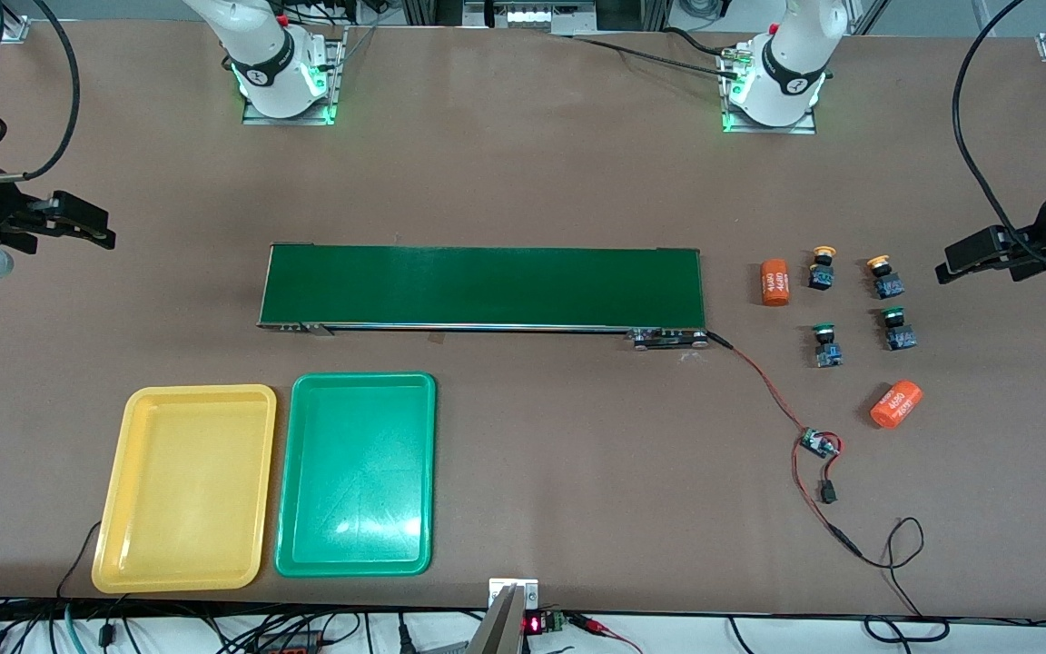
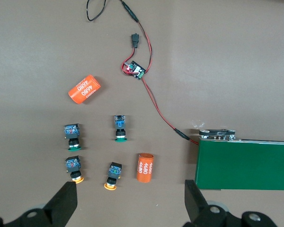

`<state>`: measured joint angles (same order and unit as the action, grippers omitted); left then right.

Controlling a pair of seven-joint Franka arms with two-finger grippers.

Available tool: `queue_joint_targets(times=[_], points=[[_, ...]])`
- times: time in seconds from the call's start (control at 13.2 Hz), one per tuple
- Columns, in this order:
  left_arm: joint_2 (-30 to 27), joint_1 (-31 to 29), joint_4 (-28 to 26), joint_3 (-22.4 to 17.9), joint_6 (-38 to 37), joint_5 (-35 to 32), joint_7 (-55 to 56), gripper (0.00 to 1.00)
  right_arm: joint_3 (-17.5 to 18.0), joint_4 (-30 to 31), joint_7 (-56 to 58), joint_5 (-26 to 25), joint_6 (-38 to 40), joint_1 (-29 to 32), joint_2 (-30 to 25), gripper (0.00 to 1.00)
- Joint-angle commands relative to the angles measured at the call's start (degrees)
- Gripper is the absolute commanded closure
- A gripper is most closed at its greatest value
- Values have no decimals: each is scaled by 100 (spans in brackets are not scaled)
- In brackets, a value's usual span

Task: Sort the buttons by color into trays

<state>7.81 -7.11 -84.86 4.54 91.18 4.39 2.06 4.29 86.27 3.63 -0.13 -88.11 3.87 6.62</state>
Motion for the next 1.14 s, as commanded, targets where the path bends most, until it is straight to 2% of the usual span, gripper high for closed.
queue_joint_targets(times=[0.0,0.83,1.06], points=[[-192,-71,-127,13,-118,-184,6,0,19,-119,-46,57,13,8,59,0],[-210,-80,-119,12,-153,-184,22,0,28,-128,7,31,-5,-44,173,0],[-61,-71,-118,12,-180,-175,128,0,28,-119,6,21,4,-62,182,0]])
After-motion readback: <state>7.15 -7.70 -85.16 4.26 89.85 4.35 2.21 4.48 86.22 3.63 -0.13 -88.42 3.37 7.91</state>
